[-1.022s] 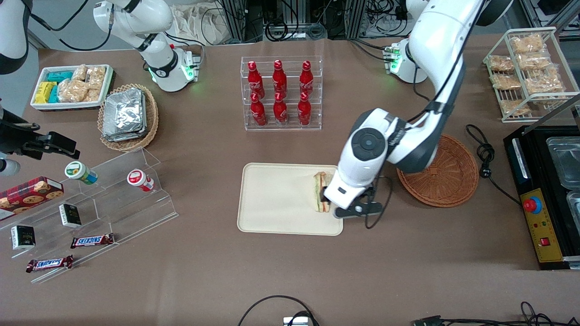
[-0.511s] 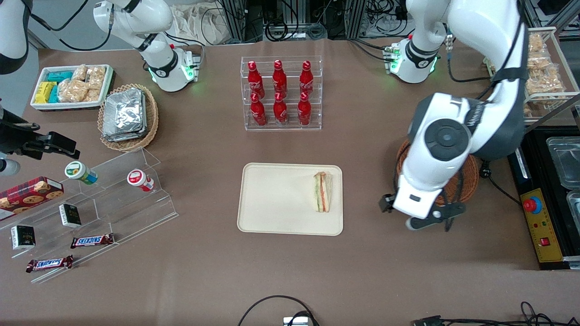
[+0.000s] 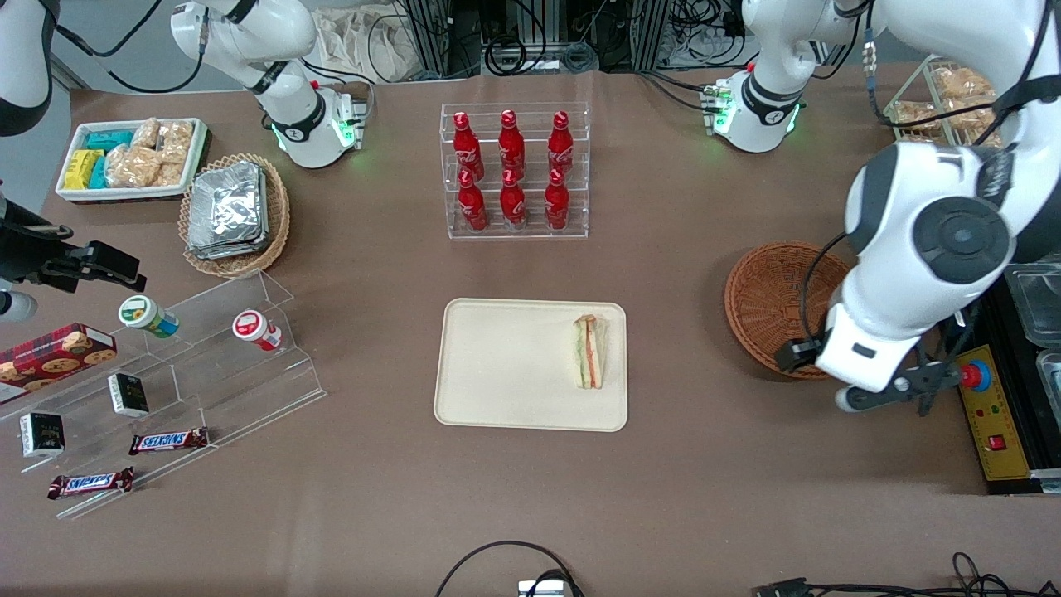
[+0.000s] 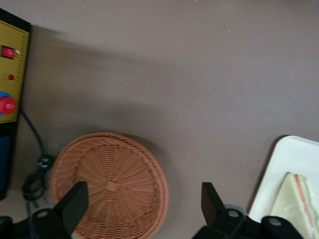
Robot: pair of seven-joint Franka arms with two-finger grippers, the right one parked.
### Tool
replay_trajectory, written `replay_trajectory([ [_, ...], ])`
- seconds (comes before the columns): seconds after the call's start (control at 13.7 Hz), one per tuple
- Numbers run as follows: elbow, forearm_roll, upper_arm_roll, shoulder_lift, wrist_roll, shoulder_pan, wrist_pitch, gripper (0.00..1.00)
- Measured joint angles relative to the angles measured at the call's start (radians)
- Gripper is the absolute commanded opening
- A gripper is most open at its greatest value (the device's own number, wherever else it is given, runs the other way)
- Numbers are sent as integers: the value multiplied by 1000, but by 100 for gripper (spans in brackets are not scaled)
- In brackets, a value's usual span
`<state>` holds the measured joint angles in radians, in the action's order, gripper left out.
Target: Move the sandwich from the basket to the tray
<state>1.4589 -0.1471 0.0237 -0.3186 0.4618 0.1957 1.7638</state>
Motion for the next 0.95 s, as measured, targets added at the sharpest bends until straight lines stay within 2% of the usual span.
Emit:
replay_trajectory([
  [0.29, 96, 22, 0, 131, -163, -76, -27, 100],
  [0.58, 135, 51, 0, 272, -395, -152, -146, 100],
  [0.95, 154, 67, 19, 400, -455, -163, -235, 100],
])
